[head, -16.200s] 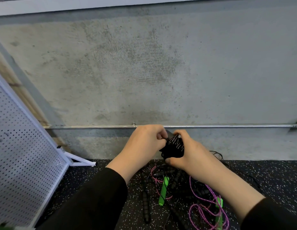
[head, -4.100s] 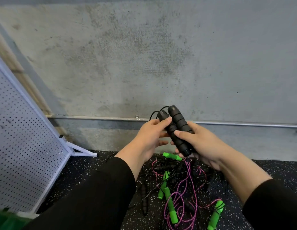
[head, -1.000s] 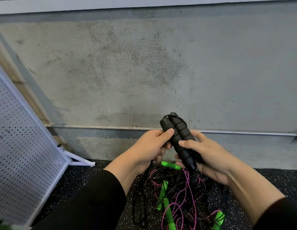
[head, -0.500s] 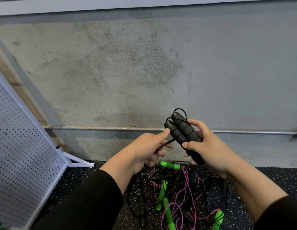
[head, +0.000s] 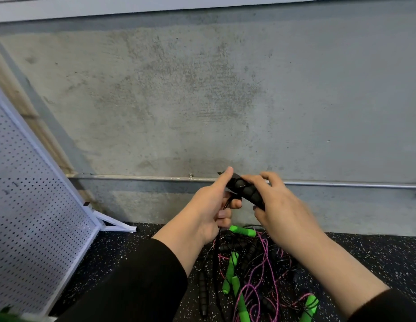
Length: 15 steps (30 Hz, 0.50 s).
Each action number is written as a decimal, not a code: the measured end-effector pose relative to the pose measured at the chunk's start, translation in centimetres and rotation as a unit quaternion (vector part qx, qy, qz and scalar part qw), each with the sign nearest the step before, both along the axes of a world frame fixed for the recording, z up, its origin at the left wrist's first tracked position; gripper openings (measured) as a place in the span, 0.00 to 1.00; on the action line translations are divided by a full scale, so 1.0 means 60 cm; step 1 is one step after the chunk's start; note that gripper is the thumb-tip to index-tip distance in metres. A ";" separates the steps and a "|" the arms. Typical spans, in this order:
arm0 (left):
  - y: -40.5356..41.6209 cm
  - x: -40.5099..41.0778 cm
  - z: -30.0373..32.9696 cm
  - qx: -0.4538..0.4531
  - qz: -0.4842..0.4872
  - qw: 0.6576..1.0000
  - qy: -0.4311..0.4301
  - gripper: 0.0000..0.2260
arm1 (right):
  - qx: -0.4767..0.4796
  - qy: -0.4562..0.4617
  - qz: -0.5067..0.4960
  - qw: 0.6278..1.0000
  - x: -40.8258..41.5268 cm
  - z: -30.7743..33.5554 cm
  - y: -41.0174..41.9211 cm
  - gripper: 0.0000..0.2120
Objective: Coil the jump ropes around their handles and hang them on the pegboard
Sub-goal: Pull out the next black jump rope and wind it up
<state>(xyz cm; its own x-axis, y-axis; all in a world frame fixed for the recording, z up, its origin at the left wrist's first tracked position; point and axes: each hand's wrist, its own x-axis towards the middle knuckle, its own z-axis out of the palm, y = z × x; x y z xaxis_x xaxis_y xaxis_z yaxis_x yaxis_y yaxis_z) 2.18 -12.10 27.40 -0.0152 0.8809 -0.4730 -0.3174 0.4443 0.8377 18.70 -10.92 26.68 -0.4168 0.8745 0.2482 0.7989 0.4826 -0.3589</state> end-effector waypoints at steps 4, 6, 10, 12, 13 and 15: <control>0.002 0.008 -0.001 0.040 0.005 0.997 -0.066 0.16 | -0.055 0.114 0.009 0.992 0.001 -0.009 0.006 0.33; 0.001 0.008 0.000 0.056 -0.011 0.995 -0.082 0.15 | -0.121 0.193 -0.039 0.973 0.001 -0.003 0.010 0.39; 0.000 0.009 -0.001 0.061 -0.040 0.993 -0.097 0.10 | -0.255 0.296 -0.056 0.919 0.017 0.010 0.016 0.26; -0.001 0.009 -0.001 0.066 -0.055 0.992 -0.097 0.09 | -0.326 0.359 -0.046 0.873 0.023 0.018 0.011 0.25; -0.002 0.009 -0.001 0.069 -0.060 0.991 -0.094 0.09 | -0.365 0.385 -0.042 0.846 0.024 0.021 0.008 0.24; -0.002 0.010 -0.001 0.077 -0.063 0.991 -0.091 0.09 | -0.445 0.432 -0.028 0.784 0.028 0.026 0.004 0.21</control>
<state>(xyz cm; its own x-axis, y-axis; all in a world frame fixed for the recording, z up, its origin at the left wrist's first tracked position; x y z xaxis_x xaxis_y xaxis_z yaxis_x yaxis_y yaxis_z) 2.79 -12.24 27.34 0.1733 0.9324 -0.3170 -0.4193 0.3611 0.8329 20.40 -10.68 28.23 -0.3837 0.8725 -0.3024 0.0829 -0.2936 -0.9523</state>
